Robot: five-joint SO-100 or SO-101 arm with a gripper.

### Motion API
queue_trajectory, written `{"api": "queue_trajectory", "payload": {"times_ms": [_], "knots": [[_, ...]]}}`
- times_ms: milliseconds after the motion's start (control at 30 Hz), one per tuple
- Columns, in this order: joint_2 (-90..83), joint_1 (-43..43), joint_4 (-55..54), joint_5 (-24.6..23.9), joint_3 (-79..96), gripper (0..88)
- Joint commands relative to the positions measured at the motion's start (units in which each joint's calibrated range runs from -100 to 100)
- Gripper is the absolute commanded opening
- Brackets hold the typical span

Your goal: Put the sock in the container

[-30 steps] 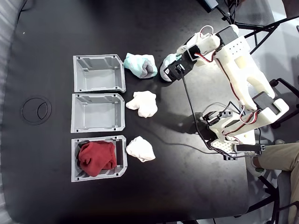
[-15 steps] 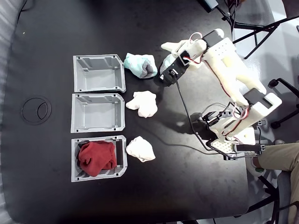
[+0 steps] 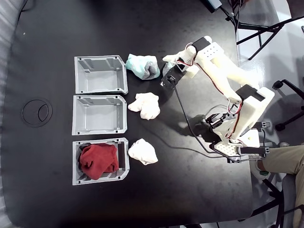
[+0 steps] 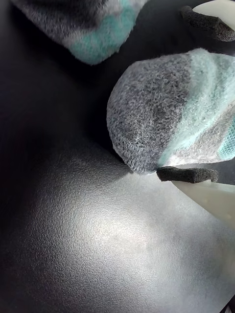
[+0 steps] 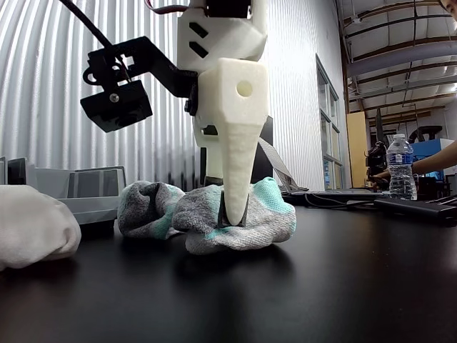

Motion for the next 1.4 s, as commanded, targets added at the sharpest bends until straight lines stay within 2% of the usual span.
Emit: {"api": "queue_trajectory", "payload": {"times_ms": [0,200,433,633,767,1000,1367], "knots": [[-0.28,-0.31,0.25,0.22,-2.72,39.3],[-0.28,-0.31,0.16,0.22,-2.72,19.9],[-1.11,0.32,0.33,-0.12,-2.81,1.8],[-1.87,0.47,1.36,-0.23,-3.62,1.4],[-6.22,-1.42,8.87,-0.29,-8.04,1.4],[-17.17,-11.57,17.92,0.11,-15.61,1.4],[-32.82,-34.08,18.27,-0.29,-15.25,1.4]]}}
